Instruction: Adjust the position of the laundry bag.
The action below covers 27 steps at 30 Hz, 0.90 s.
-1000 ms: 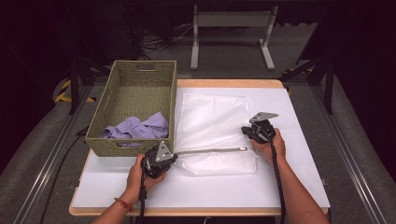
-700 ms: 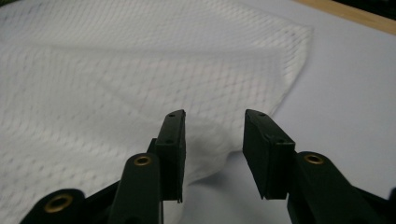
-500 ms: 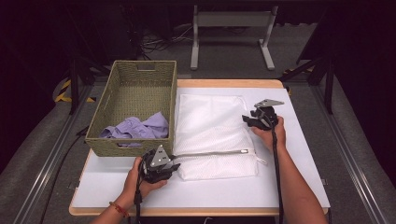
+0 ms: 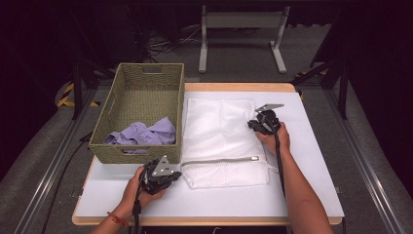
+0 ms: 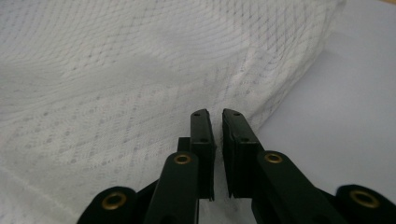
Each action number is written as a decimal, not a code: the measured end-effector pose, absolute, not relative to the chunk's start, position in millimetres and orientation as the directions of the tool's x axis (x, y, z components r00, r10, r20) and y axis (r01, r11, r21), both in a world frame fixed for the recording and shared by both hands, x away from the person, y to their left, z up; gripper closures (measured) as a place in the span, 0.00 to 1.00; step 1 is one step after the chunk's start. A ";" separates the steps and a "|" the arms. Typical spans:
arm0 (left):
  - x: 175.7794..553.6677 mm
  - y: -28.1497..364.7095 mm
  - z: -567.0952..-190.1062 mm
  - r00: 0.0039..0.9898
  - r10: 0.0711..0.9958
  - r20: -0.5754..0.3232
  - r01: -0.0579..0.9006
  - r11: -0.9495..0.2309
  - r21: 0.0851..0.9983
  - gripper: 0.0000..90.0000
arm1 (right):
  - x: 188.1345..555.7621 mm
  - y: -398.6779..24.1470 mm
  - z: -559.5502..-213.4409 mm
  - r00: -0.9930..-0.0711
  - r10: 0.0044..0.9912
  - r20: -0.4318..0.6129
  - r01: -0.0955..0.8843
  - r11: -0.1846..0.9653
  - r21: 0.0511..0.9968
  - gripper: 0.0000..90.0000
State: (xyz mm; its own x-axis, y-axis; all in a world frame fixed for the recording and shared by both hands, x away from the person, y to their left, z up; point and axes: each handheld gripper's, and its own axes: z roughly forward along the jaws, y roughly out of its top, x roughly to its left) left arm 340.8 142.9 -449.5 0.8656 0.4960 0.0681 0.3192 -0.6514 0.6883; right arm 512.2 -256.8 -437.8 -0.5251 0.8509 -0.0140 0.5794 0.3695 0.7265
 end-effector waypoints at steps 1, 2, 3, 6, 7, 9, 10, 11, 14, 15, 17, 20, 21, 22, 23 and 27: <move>339.7 145.2 -448.8 0.861 0.506 0.055 0.327 -0.633 0.702 1.00 | 510.7 -257.5 -436.9 -0.522 0.853 -0.013 0.582 0.368 0.725 0.90; 339.4 146.3 -448.0 0.858 0.512 0.048 0.326 -0.614 0.719 1.00 | 509.9 -258.8 -436.2 -0.518 0.855 -0.015 0.579 0.363 0.730 0.80; 339.2 146.5 -446.1 0.859 0.512 0.033 0.323 -0.589 0.740 0.97 | 509.1 -259.5 -435.3 -0.503 0.864 -0.028 0.576 0.359 0.734 0.70; 337.5 134.8 -439.4 0.877 0.479 0.023 0.284 -0.558 0.780 0.70 | 498.7 -265.3 -428.6 -0.505 0.862 -0.048 0.561 0.370 0.740 0.80; 337.3 129.4 -437.9 0.887 0.462 0.023 0.271 -0.560 0.783 0.66 | 493.5 -266.0 -426.5 -0.526 0.849 -0.058 0.548 0.390 0.740 0.85; 337.3 118.6 -437.4 0.901 0.434 0.026 0.248 -0.562 0.789 0.59 | 483.3 -266.5 -423.5 -0.583 0.809 -0.076 0.517 0.441 0.733 0.90; 337.3 118.6 -437.4 0.901 0.434 0.026 0.248 -0.562 0.789 0.55 | 483.3 -266.5 -423.5 -0.583 0.809 -0.076 0.517 0.441 0.733 0.90; 338.7 111.9 -438.7 0.905 0.425 0.020 0.253 -0.575 0.778 0.55 | 478.8 -266.3 -422.7 -0.596 0.797 -0.094 0.508 0.466 0.725 0.92; 341.5 100.7 -443.8 0.915 0.403 0.019 0.254 -0.614 0.747 0.61 | 462.6 -268.4 -423.7 -0.631 0.773 -0.067 0.523 0.487 0.700 0.84; 341.6 99.6 -446.7 0.921 0.388 0.017 0.252 -0.629 0.735 0.66 | 459.7 -268.6 -424.0 -0.640 0.766 -0.064 0.522 0.494 0.696 0.81; 341.5 99.9 -448.0 0.918 0.396 0.024 0.258 -0.642 0.722 0.76 | 455.3 -268.9 -424.4 -0.645 0.762 -0.056 0.526 0.496 0.691 0.77; 341.8 106.2 -452.2 0.919 0.393 0.002 0.273 -0.643 0.716 0.87 | 438.1 -273.6 -422.6 -0.623 0.780 -0.063 0.524 0.475 0.707 0.69; 341.9 108.2 -452.2 0.920 0.393 -0.009 0.279 -0.637 0.719 0.91 | 432.1 -275.8 -421.0 -0.624 0.778 -0.075 0.510 0.478 0.715 0.69; 342.0 109.9 -451.7 0.920 0.392 -0.010 0.279 -0.637 0.719 0.93 | 426.2 -278.7 -419.6 -0.633 0.772 -0.059 0.504 0.468 0.726 0.71; 341.8 111.9 -450.6 0.923 0.385 -0.010 0.274 -0.640 0.718 0.96 | 419.5 -281.0 -418.7 -0.641 0.766 -0.040 0.505 0.461 0.730 0.73; 339.4 117.4 -450.9 0.928 0.373 -0.011 0.268 -0.644 0.716 0.99 | 385.7 -286.0 -414.4 -0.688 0.724 -0.050 0.464 0.491 0.737 0.80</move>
